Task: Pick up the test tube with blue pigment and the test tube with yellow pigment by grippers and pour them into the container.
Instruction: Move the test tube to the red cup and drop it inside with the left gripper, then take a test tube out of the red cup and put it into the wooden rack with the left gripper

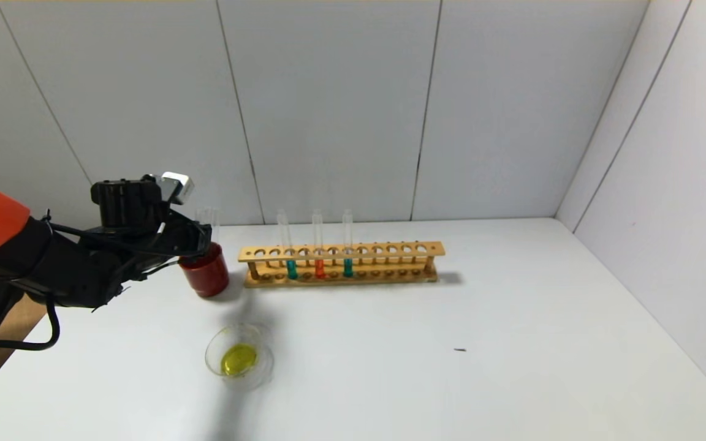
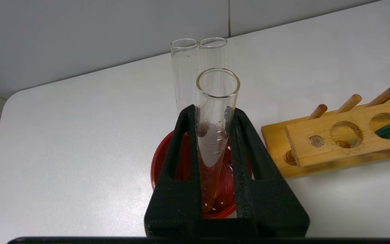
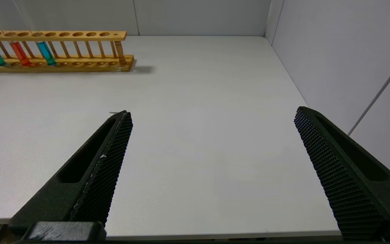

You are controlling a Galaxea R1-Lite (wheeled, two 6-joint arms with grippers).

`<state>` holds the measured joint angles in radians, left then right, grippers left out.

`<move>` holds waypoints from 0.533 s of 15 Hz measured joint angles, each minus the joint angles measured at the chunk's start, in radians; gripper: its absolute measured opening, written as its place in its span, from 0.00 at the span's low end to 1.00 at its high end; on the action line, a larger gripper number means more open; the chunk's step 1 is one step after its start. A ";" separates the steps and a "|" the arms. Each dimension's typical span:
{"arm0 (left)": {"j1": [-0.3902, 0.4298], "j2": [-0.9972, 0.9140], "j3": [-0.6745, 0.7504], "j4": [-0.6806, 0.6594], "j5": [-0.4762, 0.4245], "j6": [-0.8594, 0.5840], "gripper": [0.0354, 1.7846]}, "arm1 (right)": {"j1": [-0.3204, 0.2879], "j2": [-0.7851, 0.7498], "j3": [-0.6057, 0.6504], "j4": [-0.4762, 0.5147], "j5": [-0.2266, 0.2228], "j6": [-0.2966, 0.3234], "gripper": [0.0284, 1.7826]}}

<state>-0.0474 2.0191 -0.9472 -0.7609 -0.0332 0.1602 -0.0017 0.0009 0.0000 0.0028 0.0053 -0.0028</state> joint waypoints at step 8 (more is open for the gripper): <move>-0.002 -0.001 -0.007 -0.003 0.005 0.001 0.73 | 0.000 0.000 0.000 0.000 0.000 0.000 0.98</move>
<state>-0.0494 2.0181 -0.9545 -0.7634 -0.0279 0.1615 -0.0017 0.0009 0.0000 0.0028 0.0057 -0.0028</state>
